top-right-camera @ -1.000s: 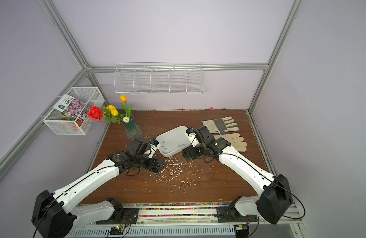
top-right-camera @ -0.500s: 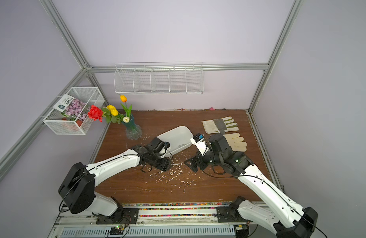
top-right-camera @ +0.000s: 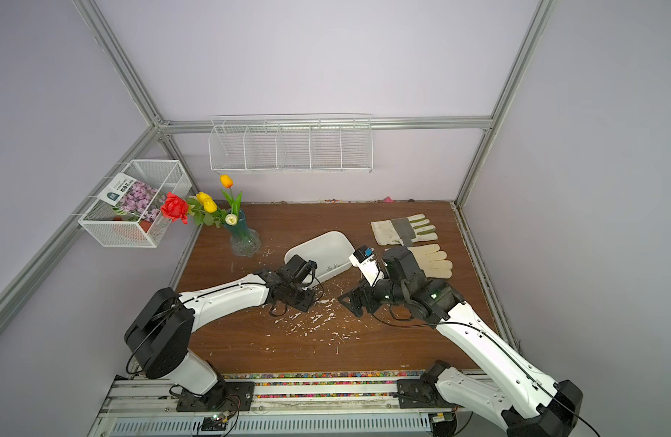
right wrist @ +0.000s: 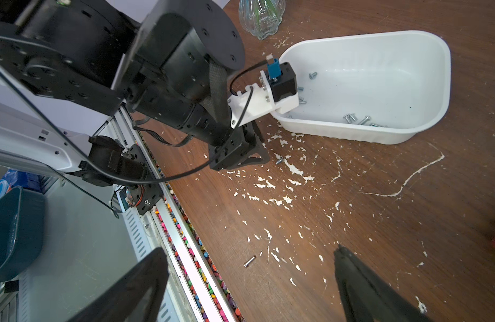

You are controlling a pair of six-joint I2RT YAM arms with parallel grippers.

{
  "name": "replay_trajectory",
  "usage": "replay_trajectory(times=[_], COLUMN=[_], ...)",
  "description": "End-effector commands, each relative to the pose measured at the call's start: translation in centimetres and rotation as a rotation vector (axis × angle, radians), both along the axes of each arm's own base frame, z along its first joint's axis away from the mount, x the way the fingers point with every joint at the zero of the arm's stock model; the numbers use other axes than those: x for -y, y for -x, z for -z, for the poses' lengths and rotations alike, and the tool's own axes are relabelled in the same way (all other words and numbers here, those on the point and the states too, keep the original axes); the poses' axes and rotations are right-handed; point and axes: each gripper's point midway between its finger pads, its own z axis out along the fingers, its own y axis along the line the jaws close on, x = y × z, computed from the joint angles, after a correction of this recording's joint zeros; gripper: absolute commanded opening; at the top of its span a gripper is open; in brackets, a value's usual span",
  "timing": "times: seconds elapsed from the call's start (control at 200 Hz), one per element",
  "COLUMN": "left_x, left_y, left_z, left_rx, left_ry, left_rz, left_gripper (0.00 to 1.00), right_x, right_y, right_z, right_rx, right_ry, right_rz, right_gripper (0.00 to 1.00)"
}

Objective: Put the screws on the desktop into the storage box
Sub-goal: Pick up the screw from the center of the board.

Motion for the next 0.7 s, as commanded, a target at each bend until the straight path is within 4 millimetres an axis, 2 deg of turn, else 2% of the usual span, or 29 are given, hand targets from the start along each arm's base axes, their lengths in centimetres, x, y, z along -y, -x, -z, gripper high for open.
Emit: replay_trajectory(times=[0.0,0.23,0.695], left_x=[0.9,1.6,3.0], left_y=[-1.2,-2.0,-2.2], left_z=[-0.2,0.2,1.4], left_rx=[0.052,0.064,0.033], left_ry=[0.001,0.007,0.032], left_rz=[-0.002,-0.005,0.016], left_gripper=[0.41,0.38,0.37], right_x=[0.2,0.1,0.2], right_y=[0.0,-0.1,-0.3], right_z=[0.6,0.9,1.2], right_rx=[-0.006,-0.019,-0.022], right_ry=[0.009,0.014,0.027], right_rz=[0.014,0.012,0.022], right_gripper=[0.95,0.95,0.95])
